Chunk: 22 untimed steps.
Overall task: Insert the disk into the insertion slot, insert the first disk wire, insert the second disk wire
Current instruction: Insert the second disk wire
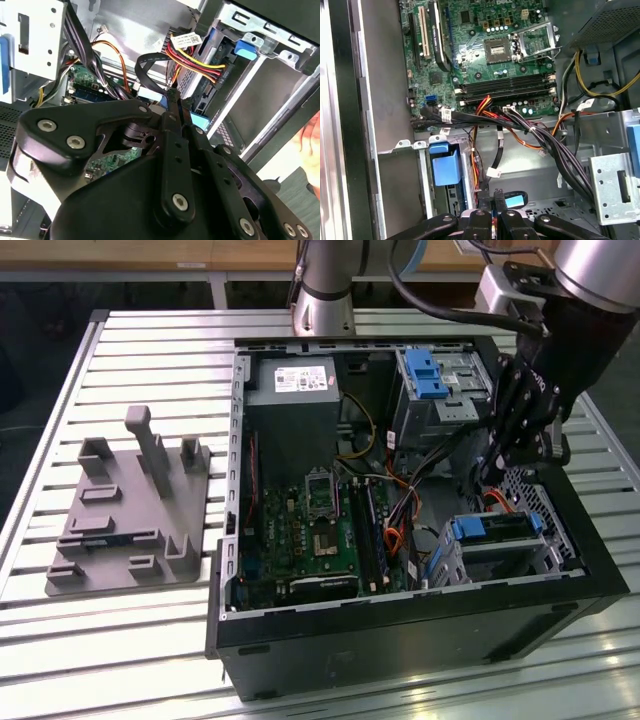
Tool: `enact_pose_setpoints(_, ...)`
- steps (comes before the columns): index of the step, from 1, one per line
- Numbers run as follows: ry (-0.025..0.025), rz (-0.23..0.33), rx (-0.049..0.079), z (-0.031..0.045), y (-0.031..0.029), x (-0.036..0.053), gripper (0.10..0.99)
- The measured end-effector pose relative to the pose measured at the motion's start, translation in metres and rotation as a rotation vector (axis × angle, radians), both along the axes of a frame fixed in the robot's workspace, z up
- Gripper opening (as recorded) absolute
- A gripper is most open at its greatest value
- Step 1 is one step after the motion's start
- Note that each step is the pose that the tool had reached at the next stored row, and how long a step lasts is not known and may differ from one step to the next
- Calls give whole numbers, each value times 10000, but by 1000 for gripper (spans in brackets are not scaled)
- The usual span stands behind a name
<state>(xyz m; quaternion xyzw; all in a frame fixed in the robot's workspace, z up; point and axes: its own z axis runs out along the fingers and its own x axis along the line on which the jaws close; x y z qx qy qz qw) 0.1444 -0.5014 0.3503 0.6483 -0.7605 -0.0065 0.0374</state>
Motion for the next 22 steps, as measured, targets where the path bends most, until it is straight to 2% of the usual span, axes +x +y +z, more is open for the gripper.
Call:
enact_pose_setpoints(3, 0, 1, 28, -13, -62, 4, 149)
enact_pose_setpoints(14, -5, 152, 64, -27, -114, 38, 149)
enact_pose_setpoints(18, -108, 202, 181, -30, -142, 39, 149)
enact_pose_setpoints(22, -120, 230, 202, -33, -159, 38, 149)
